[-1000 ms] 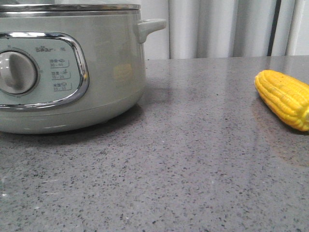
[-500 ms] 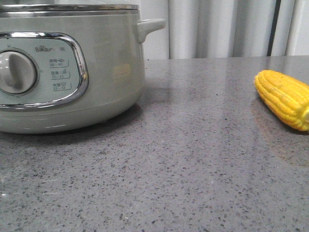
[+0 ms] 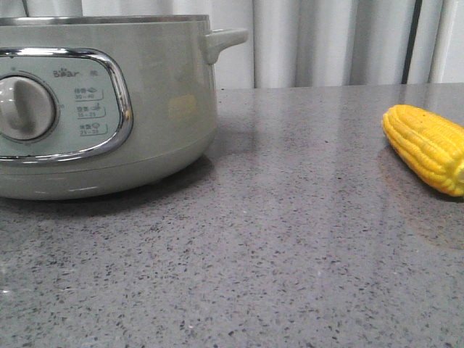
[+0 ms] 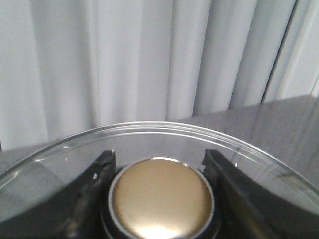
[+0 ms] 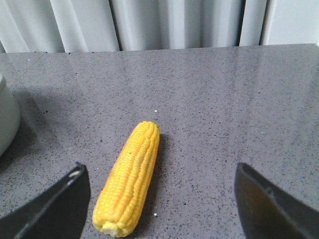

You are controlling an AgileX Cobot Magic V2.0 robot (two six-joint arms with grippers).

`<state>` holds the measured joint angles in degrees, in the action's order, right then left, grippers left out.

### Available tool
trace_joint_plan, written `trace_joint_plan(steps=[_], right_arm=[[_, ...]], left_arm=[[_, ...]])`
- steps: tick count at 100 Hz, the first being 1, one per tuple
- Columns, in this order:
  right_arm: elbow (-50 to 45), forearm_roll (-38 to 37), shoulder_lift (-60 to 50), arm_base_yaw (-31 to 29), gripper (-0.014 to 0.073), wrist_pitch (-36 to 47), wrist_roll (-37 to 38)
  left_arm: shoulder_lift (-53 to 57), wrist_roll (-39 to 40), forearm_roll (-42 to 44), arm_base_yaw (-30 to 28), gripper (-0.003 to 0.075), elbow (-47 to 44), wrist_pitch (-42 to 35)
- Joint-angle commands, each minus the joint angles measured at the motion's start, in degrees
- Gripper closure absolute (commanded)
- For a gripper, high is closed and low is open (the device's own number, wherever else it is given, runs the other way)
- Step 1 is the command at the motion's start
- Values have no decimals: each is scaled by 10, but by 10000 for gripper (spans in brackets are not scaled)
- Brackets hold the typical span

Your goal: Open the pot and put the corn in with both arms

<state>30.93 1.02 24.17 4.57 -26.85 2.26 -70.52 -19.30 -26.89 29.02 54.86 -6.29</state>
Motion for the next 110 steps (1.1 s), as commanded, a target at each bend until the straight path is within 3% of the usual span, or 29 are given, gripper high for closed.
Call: trace_joint_plan(steps=[1,17,50,64,78,110], right_arm=[[21,-4,8,-1,71,46,-6],[21,-4,8,-1,71,46,-6],[21,-4,8,-1,71,45,-6],[21,-4,8,-1,71,45,-6],[21,-4,8,0,71,45,-6],[21,-4,8,24,71,45,-6]], left_arm=[[58,3,-1,-18,576,48,-83],[106,3,-2,-97,576,48,-69],[122,3,-47,-390,576,11,-36],[122,3,-71,-478,576,-28,-27],[122,3,-71,-521,576,-78,-27],[121,3,-47,-506,576,-188,-30]])
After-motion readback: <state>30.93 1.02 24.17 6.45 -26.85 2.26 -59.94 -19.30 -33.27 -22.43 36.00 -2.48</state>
